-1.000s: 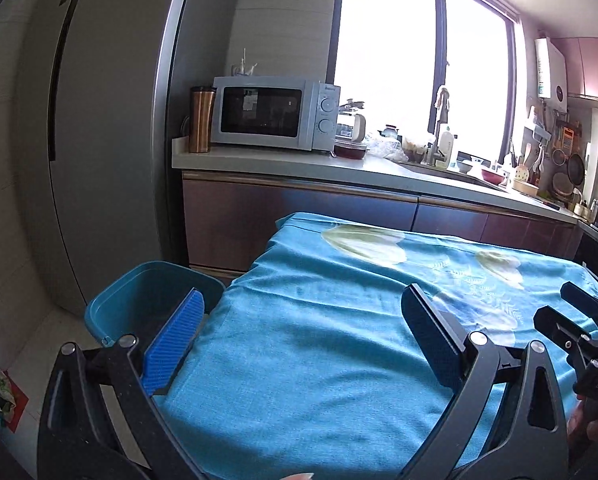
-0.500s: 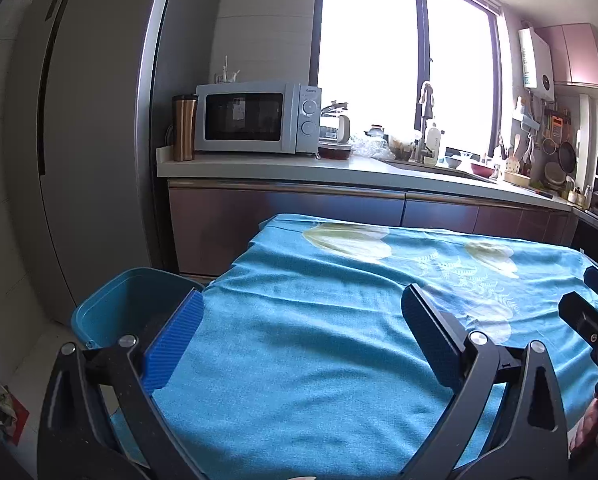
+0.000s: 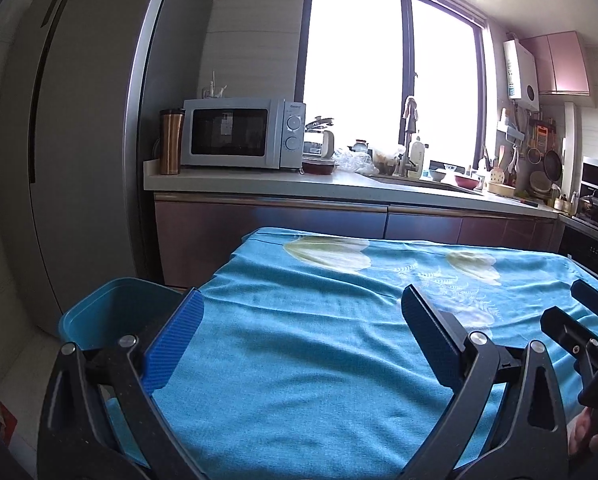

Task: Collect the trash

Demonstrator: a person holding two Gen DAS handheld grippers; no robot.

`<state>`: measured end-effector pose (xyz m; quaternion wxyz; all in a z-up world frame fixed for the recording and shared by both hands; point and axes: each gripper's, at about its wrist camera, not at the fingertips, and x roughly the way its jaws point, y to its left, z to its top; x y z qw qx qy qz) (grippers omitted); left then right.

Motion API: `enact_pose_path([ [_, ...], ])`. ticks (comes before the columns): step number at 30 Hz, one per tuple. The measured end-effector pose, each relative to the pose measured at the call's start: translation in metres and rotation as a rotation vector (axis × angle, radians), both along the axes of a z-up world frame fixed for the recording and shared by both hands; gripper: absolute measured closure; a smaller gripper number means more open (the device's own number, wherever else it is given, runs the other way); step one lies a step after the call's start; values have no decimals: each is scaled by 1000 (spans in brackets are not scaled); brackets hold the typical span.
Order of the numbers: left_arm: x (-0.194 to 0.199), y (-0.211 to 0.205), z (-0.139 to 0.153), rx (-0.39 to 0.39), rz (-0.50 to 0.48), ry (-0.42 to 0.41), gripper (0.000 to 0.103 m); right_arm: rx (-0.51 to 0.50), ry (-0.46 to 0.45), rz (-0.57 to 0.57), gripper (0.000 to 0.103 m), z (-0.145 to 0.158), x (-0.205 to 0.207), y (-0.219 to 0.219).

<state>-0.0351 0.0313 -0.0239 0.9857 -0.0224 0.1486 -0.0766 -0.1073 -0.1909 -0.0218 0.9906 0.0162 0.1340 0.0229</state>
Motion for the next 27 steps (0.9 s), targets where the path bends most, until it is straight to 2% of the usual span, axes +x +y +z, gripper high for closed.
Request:
enact_pose_path([
  [8,-9,-4,2,28,21,-46,6,1,0,-13,7,-1,-4,-1],
  [12,-9,-1,2,9,11,-36,6,3,-7,-20,7,0,-5,-2],
  [27,-10,0,2,26,19,-40,6,6,-16,-12,7,1,-6,-4],
])
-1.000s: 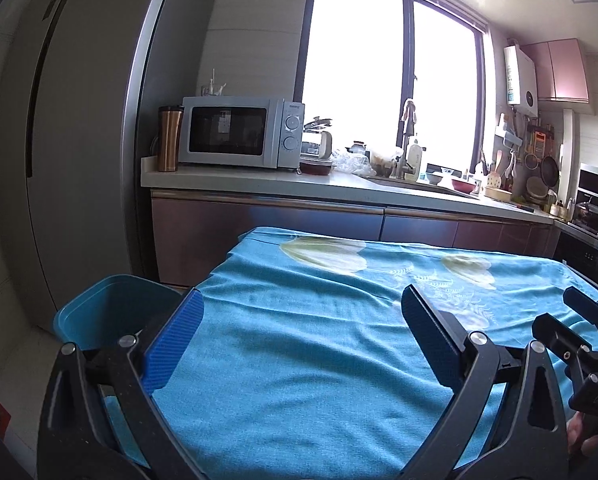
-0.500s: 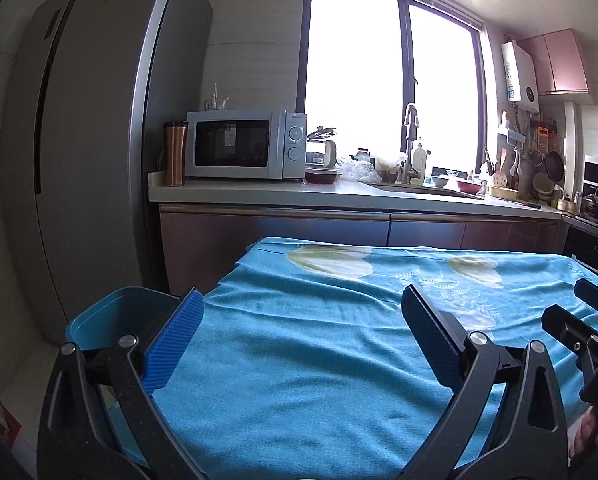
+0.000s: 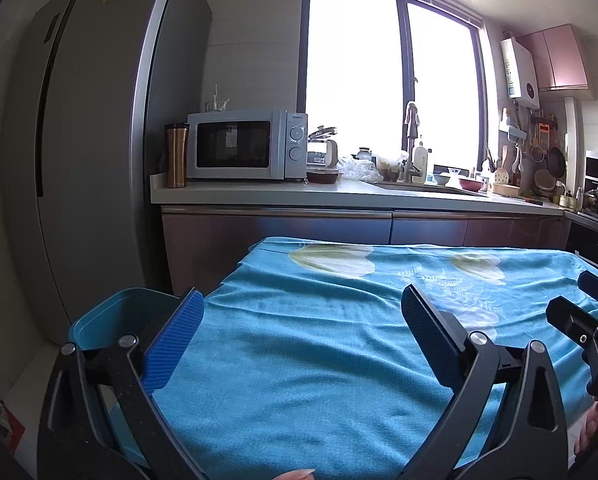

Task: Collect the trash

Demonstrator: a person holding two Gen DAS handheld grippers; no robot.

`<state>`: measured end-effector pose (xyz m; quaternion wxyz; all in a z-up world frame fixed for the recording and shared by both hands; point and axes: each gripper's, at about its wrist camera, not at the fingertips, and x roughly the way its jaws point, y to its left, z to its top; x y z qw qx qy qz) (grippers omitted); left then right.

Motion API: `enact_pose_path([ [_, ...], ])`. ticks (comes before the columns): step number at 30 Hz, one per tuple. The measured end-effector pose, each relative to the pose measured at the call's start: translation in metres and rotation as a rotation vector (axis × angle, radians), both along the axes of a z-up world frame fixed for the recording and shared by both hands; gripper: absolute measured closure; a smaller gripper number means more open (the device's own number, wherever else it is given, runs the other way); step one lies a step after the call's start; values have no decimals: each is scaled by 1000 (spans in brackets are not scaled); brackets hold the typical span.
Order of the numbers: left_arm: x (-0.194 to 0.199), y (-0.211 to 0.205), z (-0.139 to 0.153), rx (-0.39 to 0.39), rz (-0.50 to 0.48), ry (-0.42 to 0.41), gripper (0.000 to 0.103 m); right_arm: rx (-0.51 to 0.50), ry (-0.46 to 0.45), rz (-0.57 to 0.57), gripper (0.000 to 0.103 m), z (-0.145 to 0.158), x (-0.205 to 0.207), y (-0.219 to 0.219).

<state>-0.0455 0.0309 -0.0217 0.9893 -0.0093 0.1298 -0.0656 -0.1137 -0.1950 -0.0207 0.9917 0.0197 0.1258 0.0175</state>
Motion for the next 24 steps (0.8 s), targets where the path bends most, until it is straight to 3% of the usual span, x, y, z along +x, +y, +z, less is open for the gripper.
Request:
enact_pose_path([
  [24,-1,-4,0,15,2,-13,6,7,-8,-1,7,2,2,-7],
])
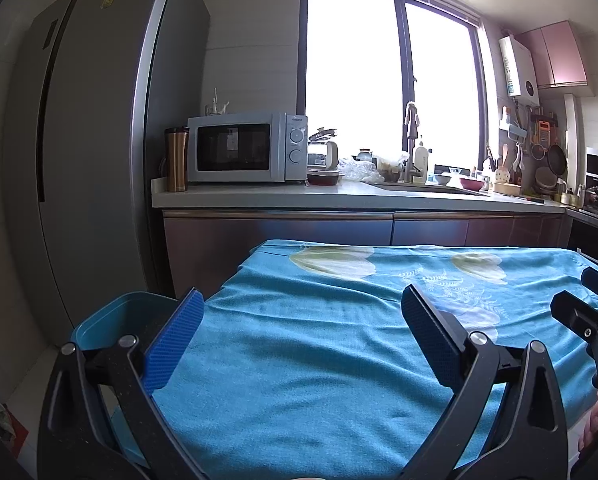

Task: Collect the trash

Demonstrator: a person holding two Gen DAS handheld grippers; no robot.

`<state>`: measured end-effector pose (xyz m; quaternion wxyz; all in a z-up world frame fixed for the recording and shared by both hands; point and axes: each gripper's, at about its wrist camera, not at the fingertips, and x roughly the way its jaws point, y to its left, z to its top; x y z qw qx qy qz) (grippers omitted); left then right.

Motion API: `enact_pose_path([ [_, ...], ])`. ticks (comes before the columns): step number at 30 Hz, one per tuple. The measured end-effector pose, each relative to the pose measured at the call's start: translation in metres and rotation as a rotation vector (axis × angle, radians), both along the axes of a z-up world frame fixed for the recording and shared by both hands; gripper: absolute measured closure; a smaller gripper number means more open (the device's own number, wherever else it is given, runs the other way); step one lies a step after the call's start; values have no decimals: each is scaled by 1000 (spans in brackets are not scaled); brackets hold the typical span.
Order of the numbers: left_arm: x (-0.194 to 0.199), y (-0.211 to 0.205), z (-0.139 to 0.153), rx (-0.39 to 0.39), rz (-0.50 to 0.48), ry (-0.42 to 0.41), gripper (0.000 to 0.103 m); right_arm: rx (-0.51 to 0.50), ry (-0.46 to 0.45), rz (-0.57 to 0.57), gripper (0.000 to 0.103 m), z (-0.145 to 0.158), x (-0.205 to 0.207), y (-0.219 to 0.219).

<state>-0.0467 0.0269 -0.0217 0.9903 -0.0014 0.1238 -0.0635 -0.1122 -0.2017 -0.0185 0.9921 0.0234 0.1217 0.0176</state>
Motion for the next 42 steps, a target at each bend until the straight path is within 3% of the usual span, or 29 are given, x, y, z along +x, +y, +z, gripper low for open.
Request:
enact_pose_path([
  [42,1,2,0,7,7,7,6,8,-3,-10,7,0,-1,3],
])
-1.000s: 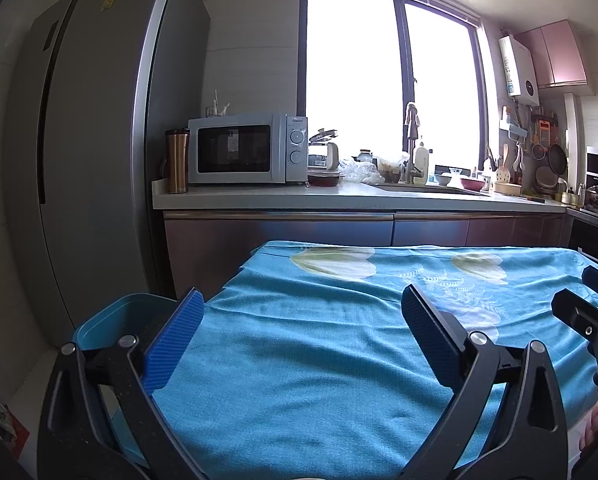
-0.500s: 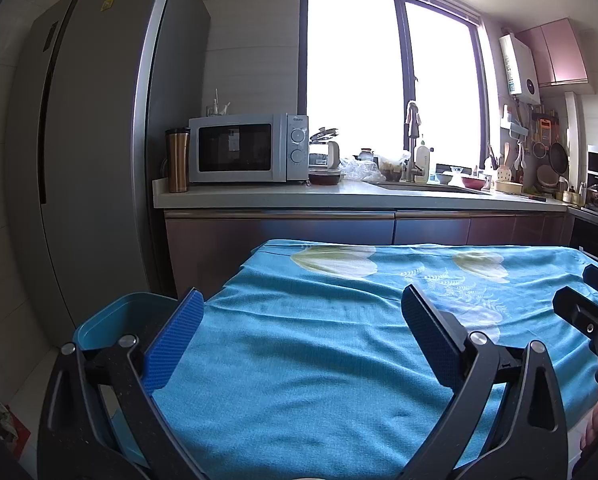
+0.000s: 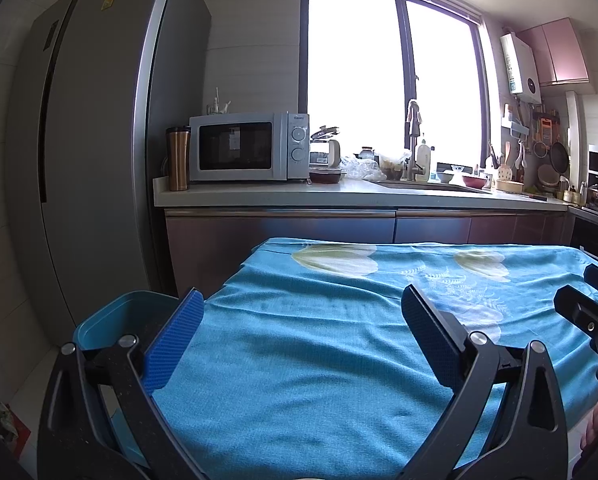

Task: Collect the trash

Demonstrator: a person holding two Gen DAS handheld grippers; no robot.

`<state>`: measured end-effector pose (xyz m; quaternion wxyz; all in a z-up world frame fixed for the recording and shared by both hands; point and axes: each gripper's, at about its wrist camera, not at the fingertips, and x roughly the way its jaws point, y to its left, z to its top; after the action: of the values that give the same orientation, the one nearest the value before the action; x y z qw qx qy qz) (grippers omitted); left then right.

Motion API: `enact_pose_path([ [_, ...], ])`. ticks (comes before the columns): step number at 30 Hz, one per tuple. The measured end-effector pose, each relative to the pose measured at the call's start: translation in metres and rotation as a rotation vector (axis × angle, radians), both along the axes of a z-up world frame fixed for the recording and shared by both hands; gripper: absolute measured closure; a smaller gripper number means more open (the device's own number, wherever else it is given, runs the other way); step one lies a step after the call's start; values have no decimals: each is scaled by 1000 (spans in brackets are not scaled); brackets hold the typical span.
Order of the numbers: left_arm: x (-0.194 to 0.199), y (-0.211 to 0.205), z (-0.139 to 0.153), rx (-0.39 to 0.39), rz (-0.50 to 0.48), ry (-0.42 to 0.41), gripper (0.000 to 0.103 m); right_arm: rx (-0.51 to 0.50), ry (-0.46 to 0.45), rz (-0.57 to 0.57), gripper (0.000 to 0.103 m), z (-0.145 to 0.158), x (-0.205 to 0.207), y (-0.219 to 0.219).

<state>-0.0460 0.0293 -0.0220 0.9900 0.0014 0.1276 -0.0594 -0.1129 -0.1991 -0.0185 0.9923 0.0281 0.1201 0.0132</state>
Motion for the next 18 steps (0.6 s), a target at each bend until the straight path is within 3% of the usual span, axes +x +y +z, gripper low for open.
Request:
enact_pose_path([
  [18,-1,0,0,2,1,2,6,4,2,-11,7,-1,-2,1],
])
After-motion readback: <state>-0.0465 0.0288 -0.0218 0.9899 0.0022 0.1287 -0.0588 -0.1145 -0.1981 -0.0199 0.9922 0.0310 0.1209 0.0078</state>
